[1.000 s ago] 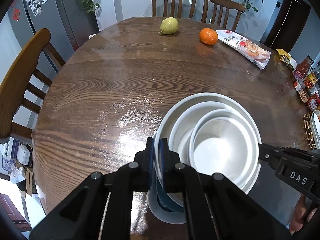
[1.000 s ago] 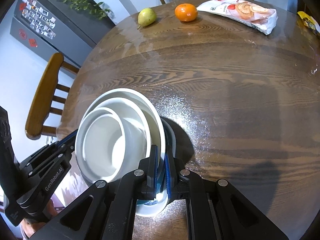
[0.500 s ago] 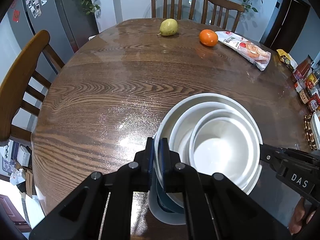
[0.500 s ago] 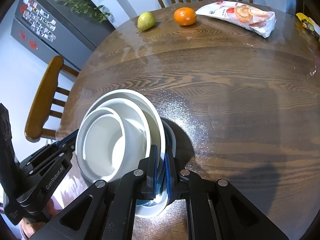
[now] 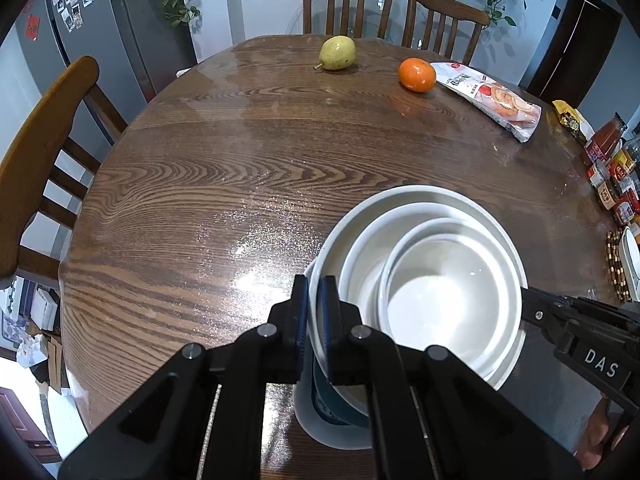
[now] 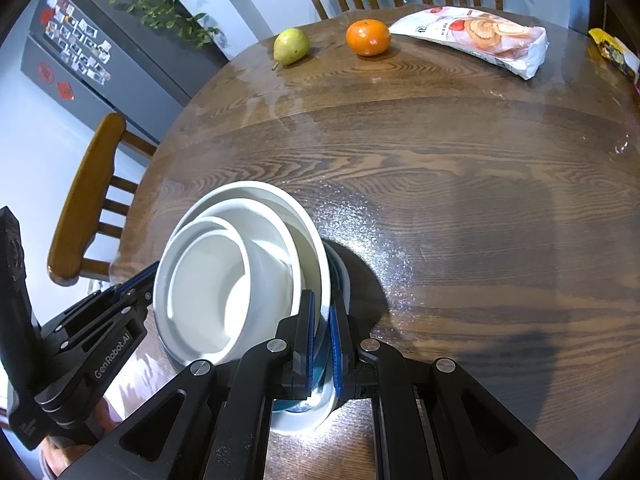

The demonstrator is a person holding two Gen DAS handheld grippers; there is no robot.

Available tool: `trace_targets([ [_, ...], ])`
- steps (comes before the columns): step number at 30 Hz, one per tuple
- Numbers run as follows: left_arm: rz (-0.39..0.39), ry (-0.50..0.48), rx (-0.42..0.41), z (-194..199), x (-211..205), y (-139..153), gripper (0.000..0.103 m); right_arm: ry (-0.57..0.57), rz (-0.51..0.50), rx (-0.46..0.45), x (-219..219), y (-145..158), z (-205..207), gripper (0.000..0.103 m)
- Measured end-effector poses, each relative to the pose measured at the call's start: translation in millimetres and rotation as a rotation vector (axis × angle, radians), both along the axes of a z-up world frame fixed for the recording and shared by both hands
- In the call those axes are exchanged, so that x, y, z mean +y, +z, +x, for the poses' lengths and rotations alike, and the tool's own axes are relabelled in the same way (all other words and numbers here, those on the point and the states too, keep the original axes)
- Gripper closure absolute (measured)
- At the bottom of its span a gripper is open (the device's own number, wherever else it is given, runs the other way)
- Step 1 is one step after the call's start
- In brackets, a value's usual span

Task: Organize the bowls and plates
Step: 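Lower the white bowl stack into the teal dish with both grippers, then open both grippers and release the white bowl stack rim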

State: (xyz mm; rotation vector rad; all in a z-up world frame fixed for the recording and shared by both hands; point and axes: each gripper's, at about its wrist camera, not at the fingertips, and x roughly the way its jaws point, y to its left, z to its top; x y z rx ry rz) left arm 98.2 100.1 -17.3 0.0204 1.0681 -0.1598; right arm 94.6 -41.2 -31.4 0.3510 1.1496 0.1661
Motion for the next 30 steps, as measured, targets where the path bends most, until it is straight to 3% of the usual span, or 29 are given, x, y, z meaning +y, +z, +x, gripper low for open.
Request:
trace_targets([
  [15,-0.008,0.010,0.004,-0.9,2.3,-0.9,0.088,-0.013,0.009,0.001,-4.6,0.6,-1.2,0.093],
  [30,0.009,0.010,0.006,-0.7,4.4,-1.7,0.085,-0.002,-0.031,-0.002,0.9,3.6,-0.1,0.093],
])
